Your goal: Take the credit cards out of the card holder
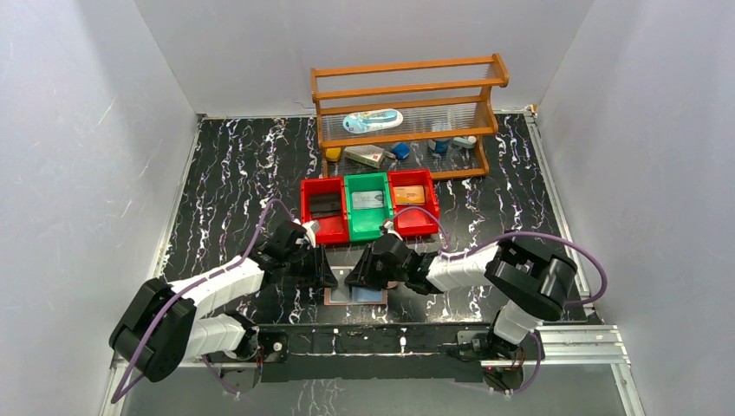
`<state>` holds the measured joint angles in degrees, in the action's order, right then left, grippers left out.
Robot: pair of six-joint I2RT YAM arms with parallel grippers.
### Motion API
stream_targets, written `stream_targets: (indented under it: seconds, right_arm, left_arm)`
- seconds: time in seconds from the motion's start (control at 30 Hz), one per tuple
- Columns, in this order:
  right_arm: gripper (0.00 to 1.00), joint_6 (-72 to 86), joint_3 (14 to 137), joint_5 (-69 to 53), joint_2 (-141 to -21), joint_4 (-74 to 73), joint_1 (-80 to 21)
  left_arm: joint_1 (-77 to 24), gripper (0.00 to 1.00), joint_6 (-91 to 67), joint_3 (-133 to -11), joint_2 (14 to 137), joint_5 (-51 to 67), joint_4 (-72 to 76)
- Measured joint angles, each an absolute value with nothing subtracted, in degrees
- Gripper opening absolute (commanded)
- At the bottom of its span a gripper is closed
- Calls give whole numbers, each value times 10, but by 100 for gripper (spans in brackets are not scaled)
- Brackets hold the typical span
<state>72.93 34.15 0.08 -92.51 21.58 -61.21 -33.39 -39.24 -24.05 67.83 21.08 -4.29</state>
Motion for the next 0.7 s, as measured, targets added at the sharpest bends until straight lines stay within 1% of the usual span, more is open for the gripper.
stream_targets:
  seconds: [0.1, 0.2, 0.27, 0.37, 0.53, 0.57, 0.7]
  right_arm:
    - [36, 722, 347, 0, -926, 209, -613]
    - [32, 715, 348, -14, -932, 218, -611]
    - [24, 709, 347, -24, -938, 232, -609]
    - [18, 707, 330, -32, -944, 267, -605]
    - [2, 709, 304, -33, -948, 319, -603]
    - [0, 709, 302, -32, -948, 322, -603]
    - [0, 707, 302, -29, -945, 318, -603]
  left_arm:
    - [-334, 28, -393, -241, 680, 211, -42]
    - [-334, 28, -392, -241, 681, 211, -42]
    - [-334, 27, -392, -241, 681, 211, -43]
    - [-334, 26, -392, -240, 681, 210, -44]
    - [-334, 26, -392, -237, 677, 208, -42]
    - [-334, 26, -392, -236, 676, 208, -41]
    - [-334, 26, -393, -232, 672, 207, -38]
